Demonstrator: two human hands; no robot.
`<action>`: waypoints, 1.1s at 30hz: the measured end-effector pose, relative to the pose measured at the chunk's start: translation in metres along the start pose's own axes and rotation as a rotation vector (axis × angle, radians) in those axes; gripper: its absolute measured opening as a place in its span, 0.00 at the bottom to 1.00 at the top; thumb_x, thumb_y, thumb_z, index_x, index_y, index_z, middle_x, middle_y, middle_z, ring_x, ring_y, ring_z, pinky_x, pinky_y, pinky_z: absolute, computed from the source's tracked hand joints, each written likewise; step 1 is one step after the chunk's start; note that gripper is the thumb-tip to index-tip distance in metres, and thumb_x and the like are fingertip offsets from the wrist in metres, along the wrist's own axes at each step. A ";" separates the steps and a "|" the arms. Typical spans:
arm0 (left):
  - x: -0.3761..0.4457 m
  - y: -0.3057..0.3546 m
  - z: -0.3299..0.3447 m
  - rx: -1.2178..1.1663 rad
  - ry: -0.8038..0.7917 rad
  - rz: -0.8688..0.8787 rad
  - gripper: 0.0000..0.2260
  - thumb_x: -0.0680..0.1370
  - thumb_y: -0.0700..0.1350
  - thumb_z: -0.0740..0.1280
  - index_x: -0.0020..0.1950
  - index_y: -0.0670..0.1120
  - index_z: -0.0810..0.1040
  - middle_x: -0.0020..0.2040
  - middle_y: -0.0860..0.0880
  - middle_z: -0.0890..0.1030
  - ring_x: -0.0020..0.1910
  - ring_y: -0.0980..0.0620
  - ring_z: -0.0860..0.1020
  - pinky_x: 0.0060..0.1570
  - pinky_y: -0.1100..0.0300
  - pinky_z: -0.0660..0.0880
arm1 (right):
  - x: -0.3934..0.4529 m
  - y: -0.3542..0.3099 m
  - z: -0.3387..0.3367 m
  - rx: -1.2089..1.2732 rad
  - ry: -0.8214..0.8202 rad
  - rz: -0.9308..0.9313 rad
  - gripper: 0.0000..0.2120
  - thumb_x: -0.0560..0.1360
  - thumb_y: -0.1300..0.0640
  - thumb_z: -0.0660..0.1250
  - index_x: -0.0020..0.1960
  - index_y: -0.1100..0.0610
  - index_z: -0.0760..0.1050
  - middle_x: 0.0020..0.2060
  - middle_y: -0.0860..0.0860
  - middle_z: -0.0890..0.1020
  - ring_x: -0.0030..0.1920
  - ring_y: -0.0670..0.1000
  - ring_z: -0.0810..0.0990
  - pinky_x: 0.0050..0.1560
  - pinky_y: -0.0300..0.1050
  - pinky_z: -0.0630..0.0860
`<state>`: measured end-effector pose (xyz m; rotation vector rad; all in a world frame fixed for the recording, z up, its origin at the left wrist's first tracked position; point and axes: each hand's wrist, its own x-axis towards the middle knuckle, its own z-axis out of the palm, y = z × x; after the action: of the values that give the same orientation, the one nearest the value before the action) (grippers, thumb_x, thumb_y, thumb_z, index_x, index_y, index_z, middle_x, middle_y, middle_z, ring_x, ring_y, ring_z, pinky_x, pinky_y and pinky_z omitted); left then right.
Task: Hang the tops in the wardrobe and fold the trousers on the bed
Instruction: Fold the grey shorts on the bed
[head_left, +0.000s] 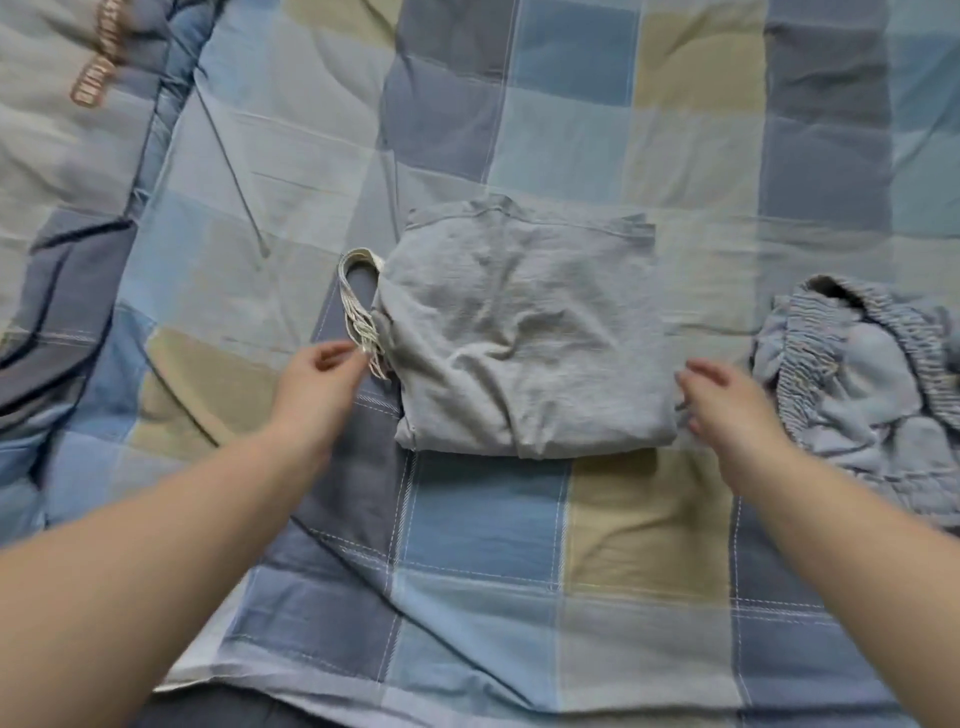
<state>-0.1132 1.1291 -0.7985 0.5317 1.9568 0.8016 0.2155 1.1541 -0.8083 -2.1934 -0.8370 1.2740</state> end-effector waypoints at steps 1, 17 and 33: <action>-0.010 -0.015 0.001 0.037 -0.034 0.022 0.05 0.77 0.46 0.69 0.51 0.48 0.78 0.50 0.49 0.81 0.47 0.56 0.77 0.54 0.57 0.71 | -0.007 0.021 -0.001 0.001 -0.009 0.036 0.16 0.78 0.56 0.64 0.64 0.59 0.73 0.54 0.54 0.78 0.54 0.50 0.75 0.61 0.50 0.71; -0.043 -0.066 0.007 -0.193 -0.284 -0.238 0.01 0.79 0.45 0.66 0.48 0.49 0.77 0.48 0.51 0.82 0.50 0.56 0.80 0.48 0.58 0.77 | -0.032 0.050 0.010 0.542 -0.136 0.264 0.07 0.80 0.60 0.61 0.57 0.56 0.70 0.57 0.53 0.77 0.57 0.53 0.78 0.52 0.52 0.77; -0.130 -0.158 -0.065 -0.158 -0.191 -0.444 0.07 0.79 0.43 0.65 0.41 0.45 0.77 0.38 0.51 0.83 0.40 0.58 0.81 0.39 0.69 0.79 | -0.163 0.161 0.004 0.430 -0.191 0.532 0.03 0.77 0.59 0.66 0.49 0.57 0.73 0.53 0.55 0.79 0.55 0.52 0.78 0.38 0.40 0.81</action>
<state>-0.1147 0.9152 -0.8116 0.0678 1.7276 0.5904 0.1927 0.9259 -0.8180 -2.0165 -0.0052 1.7394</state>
